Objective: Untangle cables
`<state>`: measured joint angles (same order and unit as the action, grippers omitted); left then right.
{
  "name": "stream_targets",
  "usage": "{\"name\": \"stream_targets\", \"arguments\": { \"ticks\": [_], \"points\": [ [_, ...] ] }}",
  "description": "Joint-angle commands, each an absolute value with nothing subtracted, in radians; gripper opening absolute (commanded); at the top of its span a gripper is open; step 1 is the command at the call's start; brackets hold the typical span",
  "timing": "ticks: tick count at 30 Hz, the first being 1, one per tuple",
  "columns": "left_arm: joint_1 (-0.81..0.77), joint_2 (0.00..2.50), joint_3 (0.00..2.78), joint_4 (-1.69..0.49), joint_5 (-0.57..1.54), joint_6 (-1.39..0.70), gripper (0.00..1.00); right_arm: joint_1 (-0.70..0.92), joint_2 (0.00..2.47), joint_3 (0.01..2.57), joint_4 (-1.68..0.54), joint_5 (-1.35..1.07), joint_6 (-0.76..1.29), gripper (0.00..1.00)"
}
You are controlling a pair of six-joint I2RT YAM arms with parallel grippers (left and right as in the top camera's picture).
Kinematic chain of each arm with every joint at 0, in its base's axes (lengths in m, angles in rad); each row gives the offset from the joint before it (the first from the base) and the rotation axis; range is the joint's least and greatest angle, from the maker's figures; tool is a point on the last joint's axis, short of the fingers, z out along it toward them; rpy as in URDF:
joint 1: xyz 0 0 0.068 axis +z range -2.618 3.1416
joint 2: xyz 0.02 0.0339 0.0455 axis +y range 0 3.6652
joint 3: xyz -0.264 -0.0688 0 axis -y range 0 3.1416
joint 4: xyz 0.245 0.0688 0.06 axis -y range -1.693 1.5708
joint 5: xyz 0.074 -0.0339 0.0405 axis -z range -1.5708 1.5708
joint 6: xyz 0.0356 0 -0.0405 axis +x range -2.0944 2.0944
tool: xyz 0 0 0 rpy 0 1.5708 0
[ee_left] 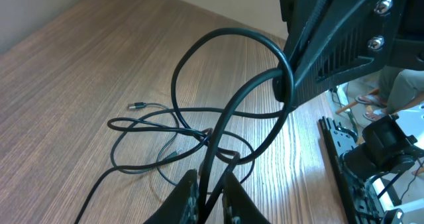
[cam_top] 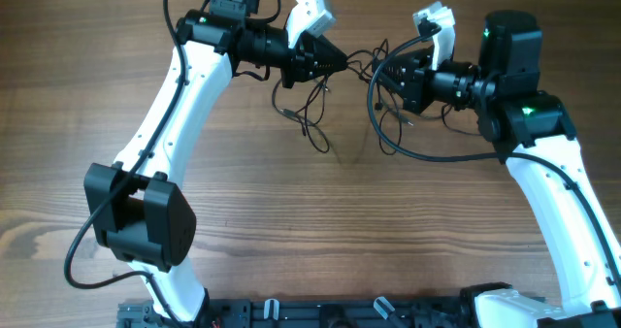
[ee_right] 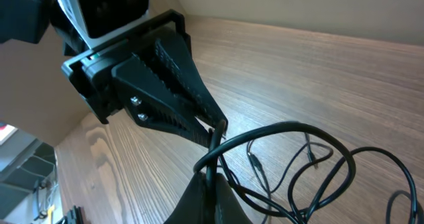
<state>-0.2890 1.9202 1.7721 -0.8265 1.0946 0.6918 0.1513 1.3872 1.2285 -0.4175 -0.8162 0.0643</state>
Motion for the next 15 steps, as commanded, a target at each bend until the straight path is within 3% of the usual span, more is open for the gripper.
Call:
{"name": "stream_targets", "arguments": {
  "ticks": [1, 15],
  "points": [
    [-0.290, 1.930, 1.785, -0.826, 1.114, 0.704, 0.14, 0.150, 1.361, 1.248, -0.401, -0.863, 0.080, 0.04],
    [-0.295, 1.930, 1.785, -0.728, 1.241, 0.703, 0.18, 0.154, 1.361, 1.248, -0.402, -0.863, 0.109, 0.04]
  ]
}}
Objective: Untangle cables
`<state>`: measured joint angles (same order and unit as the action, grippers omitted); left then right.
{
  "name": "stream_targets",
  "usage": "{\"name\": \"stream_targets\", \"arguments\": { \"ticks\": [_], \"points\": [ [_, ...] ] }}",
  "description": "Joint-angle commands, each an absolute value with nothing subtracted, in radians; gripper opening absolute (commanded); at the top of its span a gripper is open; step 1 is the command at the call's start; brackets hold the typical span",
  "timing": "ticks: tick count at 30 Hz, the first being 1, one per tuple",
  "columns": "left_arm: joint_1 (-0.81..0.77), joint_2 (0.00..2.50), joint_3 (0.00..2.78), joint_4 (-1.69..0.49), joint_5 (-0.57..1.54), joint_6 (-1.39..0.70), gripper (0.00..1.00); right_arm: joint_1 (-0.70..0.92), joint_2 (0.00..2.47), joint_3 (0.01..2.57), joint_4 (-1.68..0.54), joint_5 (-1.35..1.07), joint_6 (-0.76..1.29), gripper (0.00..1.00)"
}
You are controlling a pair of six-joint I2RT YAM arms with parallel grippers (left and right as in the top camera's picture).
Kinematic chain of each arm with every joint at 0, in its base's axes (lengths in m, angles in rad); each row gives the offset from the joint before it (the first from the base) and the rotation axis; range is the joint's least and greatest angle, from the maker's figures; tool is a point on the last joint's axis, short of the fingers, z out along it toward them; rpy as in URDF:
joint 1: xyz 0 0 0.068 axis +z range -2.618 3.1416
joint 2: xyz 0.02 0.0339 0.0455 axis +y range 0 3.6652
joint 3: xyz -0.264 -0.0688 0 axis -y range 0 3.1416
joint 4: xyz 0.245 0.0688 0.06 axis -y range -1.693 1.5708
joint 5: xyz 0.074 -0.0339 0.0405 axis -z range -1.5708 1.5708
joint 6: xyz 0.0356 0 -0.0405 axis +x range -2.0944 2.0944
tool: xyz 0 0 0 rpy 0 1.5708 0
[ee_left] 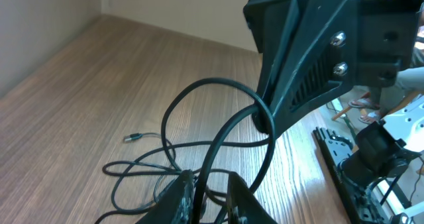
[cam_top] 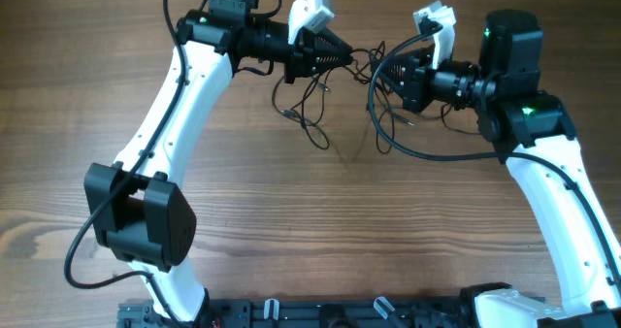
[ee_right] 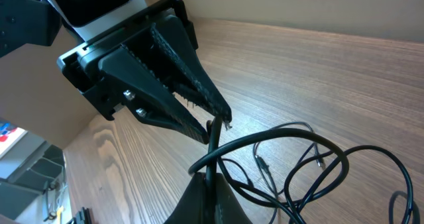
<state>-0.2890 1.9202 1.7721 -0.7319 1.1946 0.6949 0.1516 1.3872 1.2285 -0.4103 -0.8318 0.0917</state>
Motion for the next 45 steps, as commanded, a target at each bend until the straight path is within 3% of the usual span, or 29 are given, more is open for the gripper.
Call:
{"name": "stream_targets", "arguments": {
  "ticks": [1, 12, 20, 30, 41, 45],
  "points": [
    [-0.298, 1.930, 1.785, -0.728, 1.241, 0.703, 0.18, 0.154, 1.361, 1.248, -0.402, -0.868, 0.109, 0.04],
    [-0.302, 1.930, 1.785, -0.749, 1.241, 0.704, 0.18, 0.154, 1.361, 1.248, -0.351, -0.902, 0.139, 0.05],
    [-0.302, 1.930, 1.785, -0.792, 1.143, 0.703, 0.04, 0.154, 1.361, 1.248, -0.321, -0.900, 0.160, 0.04],
    [-0.242, 1.930, 1.785, -0.920, 1.056, 0.756, 0.04, 0.154, 1.361, 1.248, -0.287, -0.849, 0.157, 0.04],
    [-0.185, 1.930, 1.785, -1.047, 1.034, 0.817, 0.08, 0.154, 1.361, 1.248, -0.182, -0.843, 0.186, 0.04],
    [-0.186, 1.930, 1.785, -1.071, 1.034, 0.816, 0.19, 0.154, 1.361, 1.248, -0.161, -0.842, 0.186, 0.04]
  ]
}}
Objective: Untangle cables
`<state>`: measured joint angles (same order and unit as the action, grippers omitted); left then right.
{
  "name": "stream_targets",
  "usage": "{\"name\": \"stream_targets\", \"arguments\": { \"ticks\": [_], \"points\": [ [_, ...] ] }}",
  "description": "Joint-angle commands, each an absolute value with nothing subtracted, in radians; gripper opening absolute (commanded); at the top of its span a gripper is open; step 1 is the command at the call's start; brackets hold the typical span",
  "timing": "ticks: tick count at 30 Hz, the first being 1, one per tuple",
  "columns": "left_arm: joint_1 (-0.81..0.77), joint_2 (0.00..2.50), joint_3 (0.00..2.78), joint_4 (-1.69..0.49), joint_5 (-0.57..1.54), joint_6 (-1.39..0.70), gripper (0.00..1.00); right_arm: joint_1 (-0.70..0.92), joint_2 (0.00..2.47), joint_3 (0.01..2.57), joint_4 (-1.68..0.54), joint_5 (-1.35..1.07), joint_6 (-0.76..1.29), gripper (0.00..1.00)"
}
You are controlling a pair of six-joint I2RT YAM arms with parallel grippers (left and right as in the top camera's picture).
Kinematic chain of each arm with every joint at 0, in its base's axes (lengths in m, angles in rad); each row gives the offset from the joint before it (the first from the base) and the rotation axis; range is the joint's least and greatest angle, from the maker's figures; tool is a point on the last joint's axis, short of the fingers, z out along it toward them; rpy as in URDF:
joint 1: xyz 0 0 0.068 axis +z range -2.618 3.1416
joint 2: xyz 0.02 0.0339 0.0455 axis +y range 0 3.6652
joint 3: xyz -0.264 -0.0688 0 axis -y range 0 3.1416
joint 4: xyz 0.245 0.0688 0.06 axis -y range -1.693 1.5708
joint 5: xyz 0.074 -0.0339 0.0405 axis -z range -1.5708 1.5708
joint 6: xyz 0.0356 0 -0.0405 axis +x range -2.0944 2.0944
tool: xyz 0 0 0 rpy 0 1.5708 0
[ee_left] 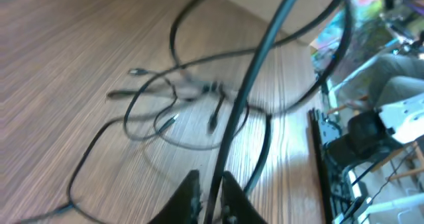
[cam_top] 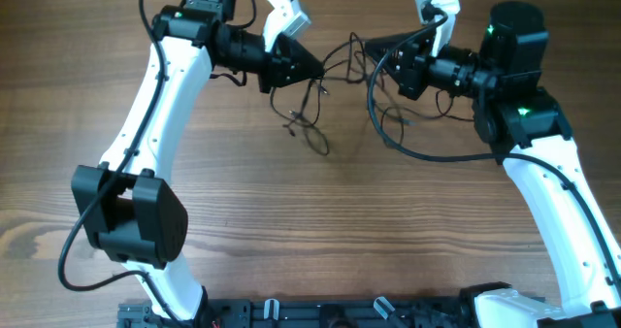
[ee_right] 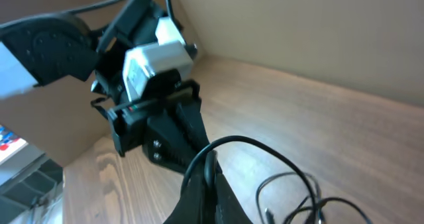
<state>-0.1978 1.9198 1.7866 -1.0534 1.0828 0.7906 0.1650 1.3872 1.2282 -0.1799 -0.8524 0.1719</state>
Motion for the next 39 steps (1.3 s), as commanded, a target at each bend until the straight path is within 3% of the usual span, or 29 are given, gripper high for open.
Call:
{"name": "stream_targets", "arguments": {
  "ticks": [1, 13, 30, 39],
  "points": [
    [-0.186, 1.930, 1.785, -1.081, 1.034, 0.817, 0.19, 0.154, 1.361, 1.248, -0.158, -0.843, 0.186, 0.04],
    [-0.188, 1.930, 1.785, -1.120, 1.056, 0.834, 0.15, 0.154, 1.361, 1.248, -0.135, -0.843, 0.186, 0.04],
    [-0.202, 1.903, 1.785, -1.113, 1.137, 0.913, 0.30, 0.154, 1.369, 1.247, -0.180, -0.793, 0.184, 0.04],
    [-0.259, 1.897, 1.785, -1.098, 1.128, 0.943, 0.31, 0.154, 1.369, 1.247, -0.180, -0.798, 0.186, 0.04]
  ]
}}
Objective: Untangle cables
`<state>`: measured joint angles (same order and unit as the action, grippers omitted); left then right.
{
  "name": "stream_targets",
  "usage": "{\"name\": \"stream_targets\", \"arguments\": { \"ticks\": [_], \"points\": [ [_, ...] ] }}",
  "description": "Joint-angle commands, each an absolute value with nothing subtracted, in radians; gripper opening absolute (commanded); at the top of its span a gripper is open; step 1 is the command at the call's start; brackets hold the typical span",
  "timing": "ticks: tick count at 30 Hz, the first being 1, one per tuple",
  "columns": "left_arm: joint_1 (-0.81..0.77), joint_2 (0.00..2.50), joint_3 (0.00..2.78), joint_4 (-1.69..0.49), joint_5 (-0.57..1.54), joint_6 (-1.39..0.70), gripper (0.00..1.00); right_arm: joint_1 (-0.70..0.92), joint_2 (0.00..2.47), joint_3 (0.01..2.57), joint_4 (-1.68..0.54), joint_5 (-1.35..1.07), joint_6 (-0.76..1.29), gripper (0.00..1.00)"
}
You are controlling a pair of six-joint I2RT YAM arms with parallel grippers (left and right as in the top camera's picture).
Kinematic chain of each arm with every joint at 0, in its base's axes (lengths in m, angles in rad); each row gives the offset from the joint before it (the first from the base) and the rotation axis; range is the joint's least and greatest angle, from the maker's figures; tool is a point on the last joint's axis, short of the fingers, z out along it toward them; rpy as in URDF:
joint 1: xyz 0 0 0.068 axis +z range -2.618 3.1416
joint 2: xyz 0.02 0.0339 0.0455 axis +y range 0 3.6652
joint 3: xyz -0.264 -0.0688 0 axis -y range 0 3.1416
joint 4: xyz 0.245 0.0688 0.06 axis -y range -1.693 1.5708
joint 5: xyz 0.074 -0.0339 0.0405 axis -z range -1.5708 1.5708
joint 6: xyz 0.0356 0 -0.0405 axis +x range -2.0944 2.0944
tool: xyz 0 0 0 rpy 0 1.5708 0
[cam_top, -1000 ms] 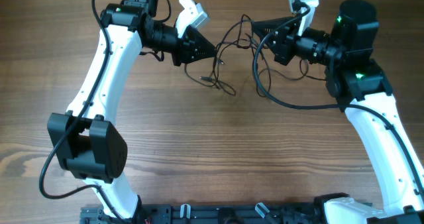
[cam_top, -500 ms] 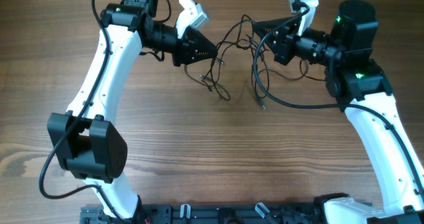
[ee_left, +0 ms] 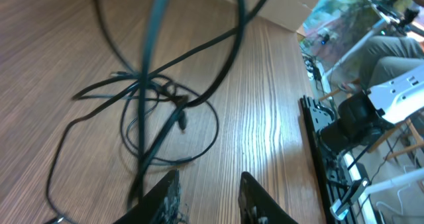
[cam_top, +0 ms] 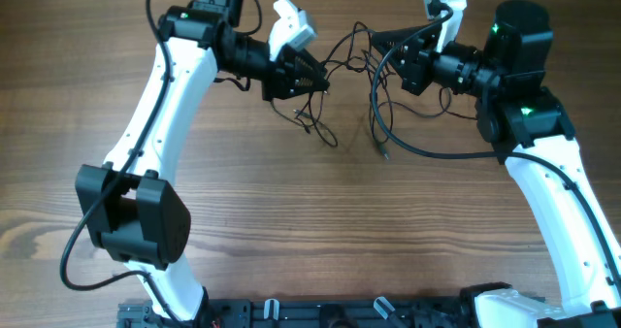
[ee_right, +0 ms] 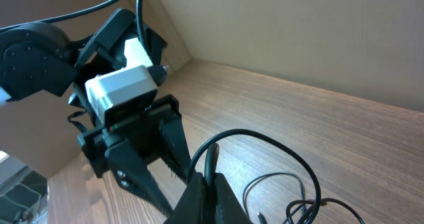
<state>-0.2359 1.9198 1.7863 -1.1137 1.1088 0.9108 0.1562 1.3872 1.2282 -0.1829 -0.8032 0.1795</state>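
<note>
A thick black cable point(cam_top: 427, 153) loops from my right gripper point(cam_top: 380, 49) down onto the table. That gripper point(ee_right: 208, 176) is shut on the cable point(ee_right: 262, 139), held above the wood. A tangle of thin black cables point(cam_top: 309, 114) lies below my left gripper point(cam_top: 318, 76). In the left wrist view the left gripper point(ee_left: 211, 194) is open with nothing between its fingers point(ee_left: 169, 192). The thick cable point(ee_left: 149, 71) hangs blurred just left of them, over the thin tangle point(ee_left: 165, 114). The left gripper point(ee_right: 142, 161) also shows in the right wrist view.
The wooden table point(cam_top: 291, 231) stretches toward the front. A black rail point(cam_top: 320, 313) runs along the front edge. Both arms point(cam_top: 160, 114) reach in from the front corners to the back of the table.
My left gripper, then shut on the thick cable, is now open and the cable hangs free beside its fingers. The right gripper still holds the cable, about where it was.
Both grippers were shut on the thick cable, tips almost touching, and stayed so half a second later. Then the left gripper stood further left and the right higher, the cable stretched between them. Now only the right gripper holds it.
</note>
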Motion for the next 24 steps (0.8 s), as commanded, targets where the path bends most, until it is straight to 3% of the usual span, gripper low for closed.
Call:
{"name": "stream_targets", "arguments": {
  "ticks": [1, 7, 11, 18, 24],
  "points": [
    [-0.261, 1.896, 1.785, -1.089, 1.125, 0.942, 0.32, 0.154, 1.369, 1.247, -0.180, -0.798, 0.186, 0.04],
    [-0.262, 1.895, 1.785, -0.998, 1.078, 0.902, 0.25, 0.154, 1.369, 1.247, -0.180, -0.809, 0.185, 0.04],
    [-0.263, 1.886, 1.785, -0.907, 0.960, 0.807, 0.27, 0.154, 1.369, 1.247, -0.181, -0.810, 0.185, 0.04],
    [-0.287, 1.848, 1.786, -0.875, 0.821, 0.826, 0.36, 0.154, 1.369, 1.247, -0.181, -0.813, 0.185, 0.04],
    [-0.319, 1.805, 1.786, -0.904, 0.801, 0.868, 0.36, 0.154, 1.369, 1.247, -0.181, -0.813, 0.186, 0.04]
  ]
}}
